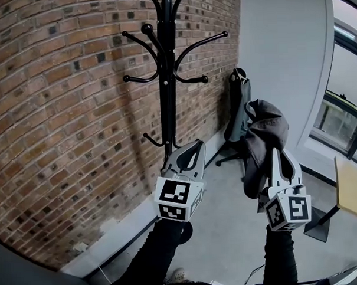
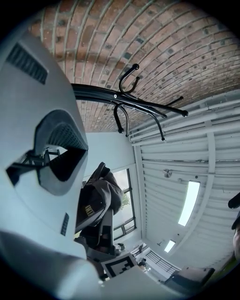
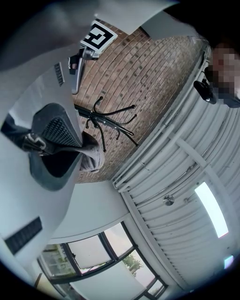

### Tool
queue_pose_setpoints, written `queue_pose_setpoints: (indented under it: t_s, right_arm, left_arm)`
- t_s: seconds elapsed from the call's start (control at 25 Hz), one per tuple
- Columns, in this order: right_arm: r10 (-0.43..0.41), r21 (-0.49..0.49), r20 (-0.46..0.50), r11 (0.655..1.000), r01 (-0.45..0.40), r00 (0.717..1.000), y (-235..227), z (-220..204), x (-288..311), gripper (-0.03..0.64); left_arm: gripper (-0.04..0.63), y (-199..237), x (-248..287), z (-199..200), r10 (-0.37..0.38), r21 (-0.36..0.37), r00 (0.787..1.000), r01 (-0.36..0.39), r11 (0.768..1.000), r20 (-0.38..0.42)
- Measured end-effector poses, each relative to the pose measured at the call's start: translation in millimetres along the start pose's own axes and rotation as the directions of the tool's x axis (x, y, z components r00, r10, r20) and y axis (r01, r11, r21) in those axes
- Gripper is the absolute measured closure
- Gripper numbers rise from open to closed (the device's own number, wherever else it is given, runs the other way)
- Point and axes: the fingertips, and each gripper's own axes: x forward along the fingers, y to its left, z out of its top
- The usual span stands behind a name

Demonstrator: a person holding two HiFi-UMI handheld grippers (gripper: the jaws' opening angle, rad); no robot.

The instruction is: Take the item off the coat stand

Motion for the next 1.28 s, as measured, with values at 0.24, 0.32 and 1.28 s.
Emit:
queue_pose_setpoints:
  t_s: [0.24,0.32,1.28]
  right_arm:
    - [0.005,-0.008,-0.038,1.000,-0.005,0.999,3,-21,-6,0.592]
    - [0.006,-0.002,-0.051,1.000,-0.006,0.999,5,-28,-7,0.591]
    - [0.026,-0.035,-0.059,0.999,-0.028,0.998,16,-40,7,0.592]
  left_arm:
    - [0.588,5,0,-10,0.015,-0.017,1.000,-0.016,1.000,-0.015]
    - [0.588,6,0,-14,0.019,-0.022,1.000,-0.020,1.000,-0.020]
    - [0.588,21,-1,-23,0.038,-0.020,0.999,-0.039,0.999,-0.032]
